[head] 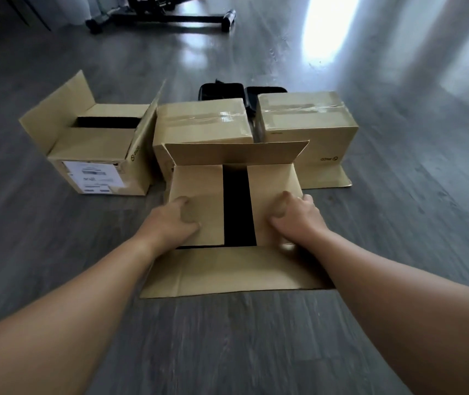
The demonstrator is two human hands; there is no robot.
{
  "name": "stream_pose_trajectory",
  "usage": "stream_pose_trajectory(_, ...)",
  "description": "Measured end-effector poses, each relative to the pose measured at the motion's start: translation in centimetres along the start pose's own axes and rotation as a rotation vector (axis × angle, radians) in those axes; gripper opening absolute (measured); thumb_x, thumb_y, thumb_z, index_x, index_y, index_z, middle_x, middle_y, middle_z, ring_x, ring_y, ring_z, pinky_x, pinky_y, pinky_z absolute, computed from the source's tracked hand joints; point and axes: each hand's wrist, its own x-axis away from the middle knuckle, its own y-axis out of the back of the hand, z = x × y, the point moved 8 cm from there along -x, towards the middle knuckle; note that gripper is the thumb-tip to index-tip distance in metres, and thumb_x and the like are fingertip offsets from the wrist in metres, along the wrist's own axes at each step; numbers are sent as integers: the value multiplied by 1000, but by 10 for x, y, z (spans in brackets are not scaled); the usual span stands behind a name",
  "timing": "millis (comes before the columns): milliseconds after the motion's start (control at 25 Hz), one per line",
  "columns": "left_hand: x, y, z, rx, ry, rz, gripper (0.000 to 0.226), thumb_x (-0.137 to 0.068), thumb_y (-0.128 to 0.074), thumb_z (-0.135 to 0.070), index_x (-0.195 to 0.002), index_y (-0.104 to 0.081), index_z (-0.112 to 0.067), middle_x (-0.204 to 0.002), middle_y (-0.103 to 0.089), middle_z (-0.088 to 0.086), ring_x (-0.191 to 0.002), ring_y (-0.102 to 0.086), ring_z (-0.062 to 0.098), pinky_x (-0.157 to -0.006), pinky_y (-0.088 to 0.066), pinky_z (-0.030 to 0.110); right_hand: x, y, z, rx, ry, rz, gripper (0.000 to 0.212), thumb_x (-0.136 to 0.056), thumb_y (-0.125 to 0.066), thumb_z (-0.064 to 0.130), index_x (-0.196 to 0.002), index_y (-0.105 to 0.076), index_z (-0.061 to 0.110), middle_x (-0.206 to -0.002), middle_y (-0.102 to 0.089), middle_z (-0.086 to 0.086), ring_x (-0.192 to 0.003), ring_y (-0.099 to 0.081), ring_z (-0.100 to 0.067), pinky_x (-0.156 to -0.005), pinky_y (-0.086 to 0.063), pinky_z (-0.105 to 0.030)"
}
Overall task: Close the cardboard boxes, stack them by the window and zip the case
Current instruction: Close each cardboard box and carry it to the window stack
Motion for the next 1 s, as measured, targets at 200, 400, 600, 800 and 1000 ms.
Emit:
stream_pose_trajectory(200, -6, -40, -70, 6, -110, 98, 78, -85, -72, -42, -152, -35, -26, -145, -49, 5, -132, -46, 26, -98, -37, 27, 11, 44, -73, -23, -104, -59, 46, -84, -61, 43, -125, -48, 27, -120, -41, -12, -103, -56, -39, -92, -51, -46)
stream_pose_trajectory(400, -9, -98, -137, -45, -210, 240, 91, -74, -81, -48, -150, -38, -26, -141, -52, -1, -121, -49, 16, -88, -34, 19, 33, 73, -156, 14, -237, -81, 52, -85, -62, 44, -131, -46, 26, -127, -42, -15, -106, -55, -39, -93, -52, -49)
stream_pose_trajectory(600, -9, -142, -170, -47, -282, 291, 89, -67, -84, -48, -144, -43, -27, -128, -53, -4, -104, -46, 10, -74, -35, 11, 52, 84, -207, 5, -321, -78, 60, -83, -66, 51, -135, -43, 30, -135, -41, -13, -110, -55, -36, -87, -52, -46)
stream_pose_trajectory(800, -12, -156, -169, -38, -298, 339, 107, -45, -81, -69, -139, -36, -42, -114, -42, -12, -105, -45, 12, -83, -38, 24, 54, 84, -221, 116, -367, -86, 64, -79, -60, 56, -136, -39, 33, -142, -37, -13, -127, -44, -40, -99, -46, -54)
stream_pose_trajectory(1000, -18, -156, -168, -56, -292, 329, 118, -39, -79, -71, -144, -32, -43, -116, -42, -10, -106, -46, 13, -84, -38, 25, 17, 96, -195, 128, -267, -174, 81, -80, -59, 58, -149, -26, 32, -165, -4, -10, -148, -14, -44, -112, -29, -63)
